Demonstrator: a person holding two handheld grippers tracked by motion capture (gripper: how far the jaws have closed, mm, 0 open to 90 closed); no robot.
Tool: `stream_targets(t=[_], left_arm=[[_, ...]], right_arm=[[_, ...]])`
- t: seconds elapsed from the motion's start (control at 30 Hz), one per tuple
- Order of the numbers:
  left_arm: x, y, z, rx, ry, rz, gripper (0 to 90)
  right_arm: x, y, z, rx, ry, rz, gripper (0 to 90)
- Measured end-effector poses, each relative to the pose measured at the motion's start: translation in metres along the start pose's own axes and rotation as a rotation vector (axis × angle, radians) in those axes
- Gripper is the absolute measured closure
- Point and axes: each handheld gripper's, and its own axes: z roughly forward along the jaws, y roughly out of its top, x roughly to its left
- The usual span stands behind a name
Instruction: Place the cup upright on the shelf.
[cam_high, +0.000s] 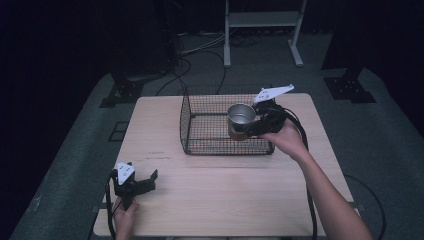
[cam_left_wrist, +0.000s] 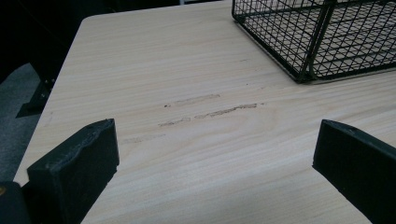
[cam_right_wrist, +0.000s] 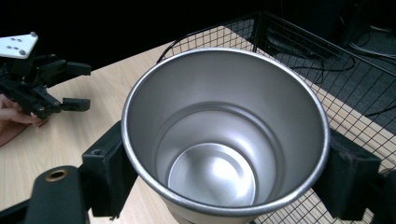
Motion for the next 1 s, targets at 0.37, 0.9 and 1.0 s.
stream_targets(t=[0.37,0.9,1.0], left_arm=[[0.000,0.000,0.000,-0.002,-0.002,0.001,0.0],[0.000,0.000,0.000,-0.002,-0.003,0.002,0.0],[0.000,0.000,0.000,-0.003,-0.004,0.002,0.0]], right_arm=[[-0.011,0.014,0.015,0.007,-0.006,0.029,18.0],[-0.023,0.038,0.038,0.019,-0.032,0.020,18.0],[-0.024,0.040,0.042,0.019,-0.031,0.027,18.0]])
